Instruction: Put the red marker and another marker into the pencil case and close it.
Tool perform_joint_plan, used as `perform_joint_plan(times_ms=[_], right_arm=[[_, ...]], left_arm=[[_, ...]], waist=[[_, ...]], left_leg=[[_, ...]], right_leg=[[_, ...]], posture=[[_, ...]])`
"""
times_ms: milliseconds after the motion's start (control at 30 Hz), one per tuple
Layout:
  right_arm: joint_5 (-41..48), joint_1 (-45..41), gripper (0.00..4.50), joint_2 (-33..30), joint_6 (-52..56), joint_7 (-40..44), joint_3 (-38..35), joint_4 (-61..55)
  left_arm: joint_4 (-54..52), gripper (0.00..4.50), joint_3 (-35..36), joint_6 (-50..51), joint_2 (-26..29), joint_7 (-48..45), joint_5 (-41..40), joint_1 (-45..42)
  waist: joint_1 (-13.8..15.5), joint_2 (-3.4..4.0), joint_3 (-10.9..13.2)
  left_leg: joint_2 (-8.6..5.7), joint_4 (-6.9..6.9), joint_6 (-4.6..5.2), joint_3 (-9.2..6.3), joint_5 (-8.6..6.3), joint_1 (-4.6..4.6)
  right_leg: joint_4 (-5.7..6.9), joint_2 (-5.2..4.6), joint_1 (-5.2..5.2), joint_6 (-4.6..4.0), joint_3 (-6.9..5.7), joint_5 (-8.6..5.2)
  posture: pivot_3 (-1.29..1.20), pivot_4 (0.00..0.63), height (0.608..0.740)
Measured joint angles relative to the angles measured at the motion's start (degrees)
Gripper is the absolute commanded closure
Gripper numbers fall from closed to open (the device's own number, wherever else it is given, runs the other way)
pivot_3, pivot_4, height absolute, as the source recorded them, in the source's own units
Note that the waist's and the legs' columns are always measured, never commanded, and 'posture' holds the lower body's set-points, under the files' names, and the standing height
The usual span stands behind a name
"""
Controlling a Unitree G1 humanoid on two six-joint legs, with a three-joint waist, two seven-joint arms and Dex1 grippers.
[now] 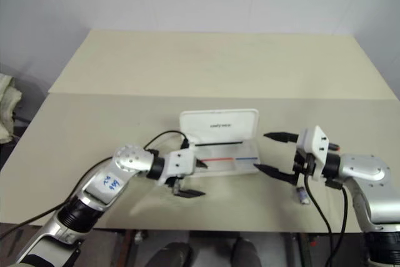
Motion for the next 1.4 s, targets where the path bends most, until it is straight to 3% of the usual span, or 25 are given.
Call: perform_joint_plan(times_ms=[300, 533, 833, 967, 1200, 1400], right_arm=[[-0.07, -1.31, 0.0, -2.64, 5.74, 4.81, 3.29, 2.92], [-2.3, -8.64, 0.0, -4.65, 6.25, 7.8, 4.35, 11.25], [-13.32, -24.23, 0.0, -8.55, 1.0, 10.95, 9.9, 33.73], [-17.28, -29.82, 0.0, -8.81, -3.27, 12.94, 12.0, 44.32], [-26.16, -39.2, 0.0, -8.9, -12.17, 14.67, 16.28, 63.51], [-30.96, -44.51, 0.0, -8.64, -15.52, 11.18, 16.8, 74.22]], left_arm=[[-0.59, 0.66, 7.23, -6.99, -1.51, -2.86, -9.42, 3.21], [-0.28, 0.66, 12.81, -12.78, 0.14, -4.58, -13.38, 6.08], [-1.8, 0.66, 23.23, -12.85, 4.13, -7.51, -23.68, 6.53], [-2.57, 0.66, 26.38, -12.89, 8.6, -9.4, -24.95, 8.08], [-2.55, 0.66, 28.11, -13.62, 10.92, -10.91, -25.37, 8.95], [-2.68, 0.66, 28.49, -13.77, 11.37, -10.61, -25.37, 10.11]], waist=[[-0.12, 0.01, 0.0], [-0.25, 0.01, 0.0], [-1.27, 0.04, 0.01], [-1.88, 0.07, 0.03], [-2.42, 0.12, 0.06], [-3.17, 0.21, 0.1]], left_leg=[[0.05, 0.02, -0.02, 0.01, -0.01, 0.01], [0.12, 0.04, -0.02, 0.18, -0.01, 0.02], [0.34, 0.01, -0.16, 0.29, -0.09, 0.06], [0.39, -0.16, -0.18, 0.46, -0.11, 0.06], [0.47, -0.27, -0.19, 0.54, -0.12, 0.11], [0.6, -0.29, -0.22, 0.61, -0.13, 0.14]], right_leg=[[-0.01, 0.01, -0.02, -0.03, -0.02, 0.02], [-0.07, 0.01, -0.01, -0.05, -0.03, 0.04], [-0.02, 0.12, -0.1, -0.19, -0.11, 0.16], [-0.04, 0.14, -0.26, -0.21, -0.11, 0.17], [-0.08, 0.2, -0.27, -0.26, -0.11, 0.2], [-0.08, 0.31, -0.29, -0.3, -0.07, 0.22]], posture=[[0.0, 0.15, 0.74], [0.0, 0.15, 0.74], [0.0, 0.15, 0.74], [0.0, 0.15, 0.74], [0.0, 0.15, 0.74], [0.0, 0.15, 0.74]])
